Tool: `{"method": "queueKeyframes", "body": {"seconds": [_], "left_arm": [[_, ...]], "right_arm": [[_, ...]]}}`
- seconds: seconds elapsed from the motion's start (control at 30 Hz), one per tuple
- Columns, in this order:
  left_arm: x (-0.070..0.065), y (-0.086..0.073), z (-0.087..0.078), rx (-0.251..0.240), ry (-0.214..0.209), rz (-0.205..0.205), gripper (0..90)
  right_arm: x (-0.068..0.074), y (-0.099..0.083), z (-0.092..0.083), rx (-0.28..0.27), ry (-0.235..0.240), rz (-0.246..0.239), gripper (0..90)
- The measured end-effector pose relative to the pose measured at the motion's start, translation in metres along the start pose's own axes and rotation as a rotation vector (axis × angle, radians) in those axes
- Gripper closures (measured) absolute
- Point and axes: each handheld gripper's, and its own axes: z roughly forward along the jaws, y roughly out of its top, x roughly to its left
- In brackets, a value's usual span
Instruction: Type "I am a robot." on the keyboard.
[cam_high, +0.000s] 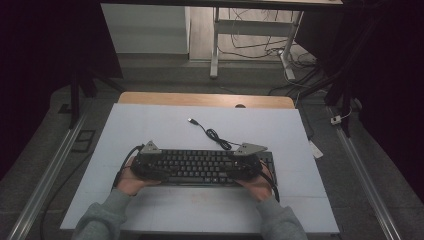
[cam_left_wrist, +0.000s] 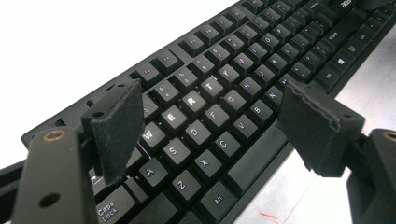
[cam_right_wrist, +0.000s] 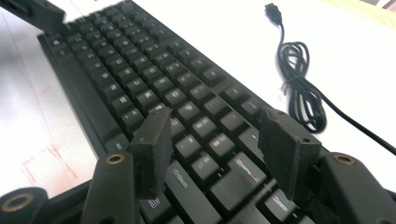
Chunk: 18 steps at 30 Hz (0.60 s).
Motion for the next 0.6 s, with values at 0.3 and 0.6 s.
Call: {"method": "queueKeyframes", "body": {"seconds": [0.3, 0.6], "left_arm": [[-0.001, 0.000, 0.001, 0.006, -0.001, 0.009, 23.1], [-0.001, 0.000, 0.002, 0.010, -0.001, 0.020, 23.7]], "right_arm": [[0.007, 0.007, 0.009, -0.018, 0.040, 0.022, 53.7], [0.017, 0.016, 0.026, 0.019, 0.070, -0.020, 80.3]]}}
